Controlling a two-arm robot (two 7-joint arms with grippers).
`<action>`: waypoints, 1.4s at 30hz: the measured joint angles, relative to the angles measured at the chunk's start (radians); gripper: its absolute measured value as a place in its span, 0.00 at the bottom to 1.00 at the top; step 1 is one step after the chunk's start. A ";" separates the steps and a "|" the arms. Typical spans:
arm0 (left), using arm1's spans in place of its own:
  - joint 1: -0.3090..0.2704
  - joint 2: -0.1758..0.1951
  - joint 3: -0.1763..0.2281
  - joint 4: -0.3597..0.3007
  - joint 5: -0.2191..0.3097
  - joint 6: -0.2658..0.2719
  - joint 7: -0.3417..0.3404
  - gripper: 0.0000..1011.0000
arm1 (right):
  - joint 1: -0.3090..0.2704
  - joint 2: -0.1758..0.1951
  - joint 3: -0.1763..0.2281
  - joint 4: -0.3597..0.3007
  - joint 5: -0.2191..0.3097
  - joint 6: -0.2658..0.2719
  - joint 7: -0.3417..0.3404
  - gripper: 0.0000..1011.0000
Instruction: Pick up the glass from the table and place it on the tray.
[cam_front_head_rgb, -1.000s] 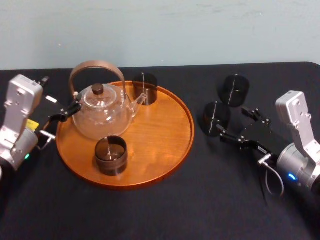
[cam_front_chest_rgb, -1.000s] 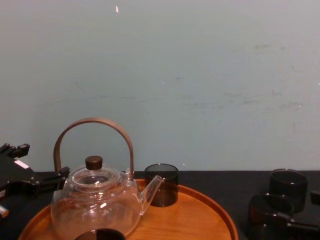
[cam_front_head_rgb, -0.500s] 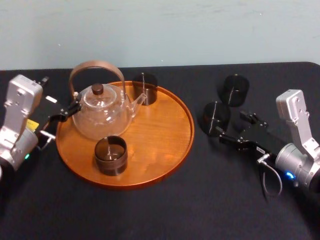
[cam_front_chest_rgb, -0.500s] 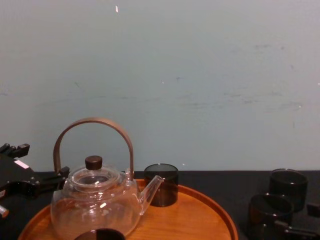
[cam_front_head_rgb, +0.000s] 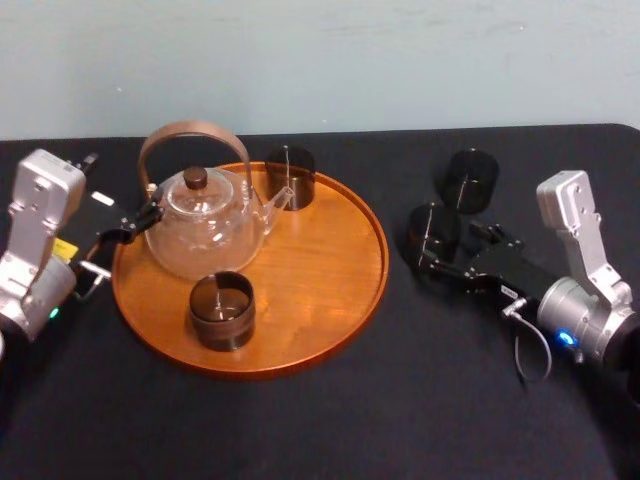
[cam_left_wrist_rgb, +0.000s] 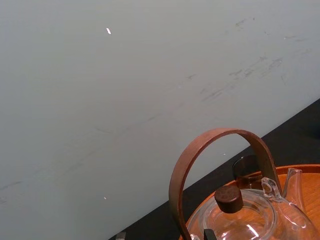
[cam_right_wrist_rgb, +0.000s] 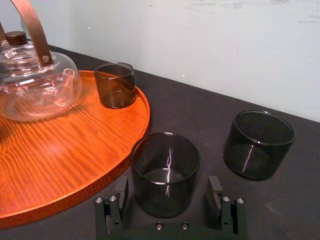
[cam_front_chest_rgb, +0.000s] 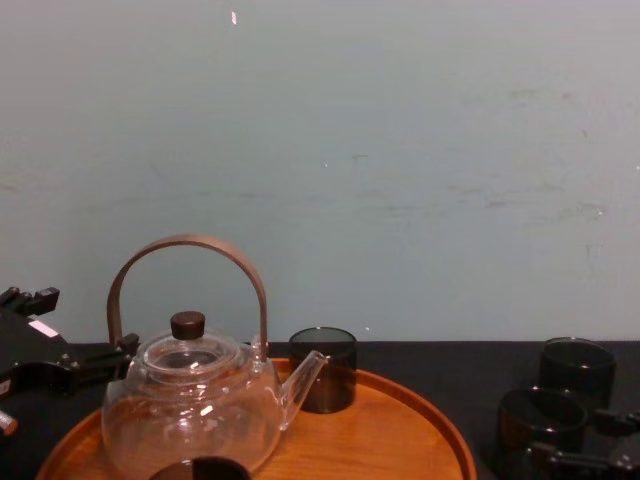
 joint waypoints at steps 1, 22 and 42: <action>0.000 0.000 0.000 0.000 0.000 0.000 0.000 1.00 | 0.004 -0.003 0.000 0.004 -0.003 0.000 0.001 0.99; 0.000 0.000 0.000 0.000 0.000 0.000 0.000 1.00 | 0.078 -0.057 0.000 0.092 -0.043 0.012 0.044 0.99; 0.000 0.000 0.000 0.000 0.000 0.000 0.000 1.00 | 0.103 -0.077 -0.002 0.128 -0.042 0.016 0.054 0.99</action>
